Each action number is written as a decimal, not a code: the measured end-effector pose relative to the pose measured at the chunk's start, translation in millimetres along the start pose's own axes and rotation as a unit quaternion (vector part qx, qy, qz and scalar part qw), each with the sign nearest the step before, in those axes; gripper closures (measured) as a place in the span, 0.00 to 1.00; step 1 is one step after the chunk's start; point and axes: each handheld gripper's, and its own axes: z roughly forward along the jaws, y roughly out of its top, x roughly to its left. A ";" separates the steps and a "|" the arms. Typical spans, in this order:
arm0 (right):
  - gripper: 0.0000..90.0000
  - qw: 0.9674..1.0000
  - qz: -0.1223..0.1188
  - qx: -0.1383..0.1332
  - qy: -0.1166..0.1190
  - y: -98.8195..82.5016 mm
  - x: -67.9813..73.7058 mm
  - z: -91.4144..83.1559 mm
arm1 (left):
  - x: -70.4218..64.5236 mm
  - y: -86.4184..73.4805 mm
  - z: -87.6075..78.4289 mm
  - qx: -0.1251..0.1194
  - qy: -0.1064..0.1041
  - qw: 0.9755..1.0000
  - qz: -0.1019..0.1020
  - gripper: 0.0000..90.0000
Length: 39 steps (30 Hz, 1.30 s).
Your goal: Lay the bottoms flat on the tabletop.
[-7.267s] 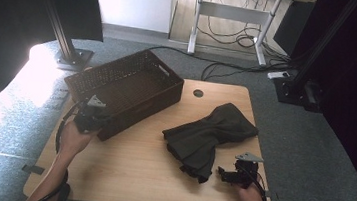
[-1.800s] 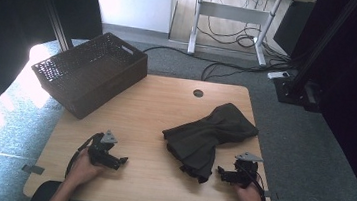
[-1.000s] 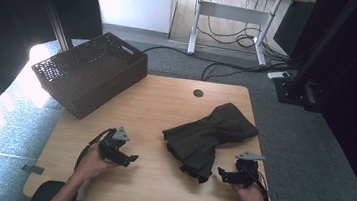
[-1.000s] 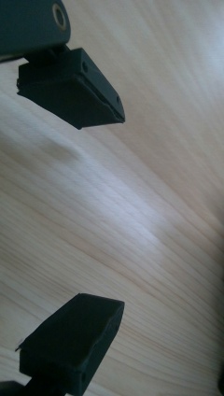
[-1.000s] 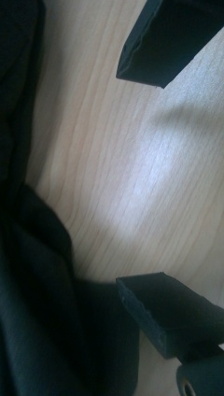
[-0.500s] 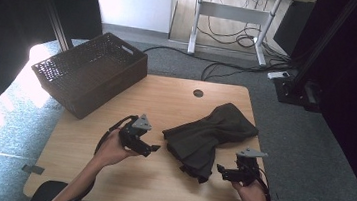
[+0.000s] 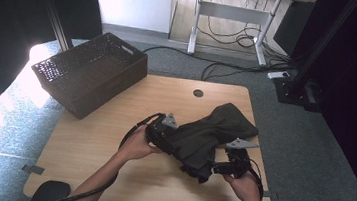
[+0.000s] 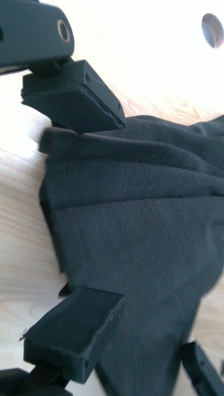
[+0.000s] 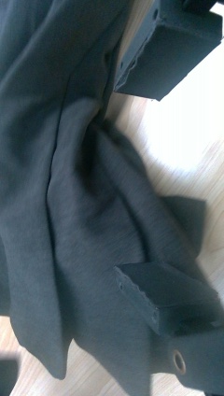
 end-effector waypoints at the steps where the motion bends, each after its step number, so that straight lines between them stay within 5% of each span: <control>1: 0.12 1.000 -0.002 0.004 0.004 0.7 1.3 3.7 | 1.4 -1.1 6.4 0.008 0.003 1.000 -0.001 0.15; 8: 0.17 0.999 -0.001 0.030 0.026 -6.1 5.7 29.7 | 12.3 -17.6 29.6 0.031 -0.017 0.999 -0.018 0.23; 11: 0.36 0.999 0.003 0.034 0.040 -8.2 7.3 34.9 | 12.4 -19.6 30.9 0.031 -0.022 0.999 -0.012 0.59; 13: 0.57 0.998 -0.004 0.045 0.050 -7.6 7.8 35.3 | 12.9 -20.0 30.3 0.036 0.004 0.999 -0.015 0.85; 15: 0.72 0.997 -0.003 0.054 0.051 -6.8 7.6 34.2 | 14.6 -22.0 28.0 0.030 0.010 0.999 -0.018 0.96; 18: 0.88 0.997 -0.002 0.062 0.043 -5.9 5.5 28.5 | 19.2 -24.0 18.3 0.009 0.017 1.000 -0.023 0.97; 26: 0.92 0.999 -0.006 0.048 -0.017 1.4 -4.8 0.0 | 42.1 -28.5 -36.2 -0.050 0.064 0.996 -0.048 0.98; 32: 0.92 0.998 0.013 0.033 -0.054 2.7 -24.1 -22.5 | 60.0 -51.9 -83.1 -0.075 0.107 0.988 -0.082 0.98; 37: 0.92 0.996 0.031 0.023 -0.082 -1.0 -37.7 -36.7 | 69.8 -86.4 -118.0 -0.082 0.147 0.978 -0.121 0.98; 39: 0.92 0.995 0.045 0.015 -0.089 -3.0 -44.0 -42.8 | 71.5 -105.7 -130.1 -0.084 0.148 0.975 -0.143 0.98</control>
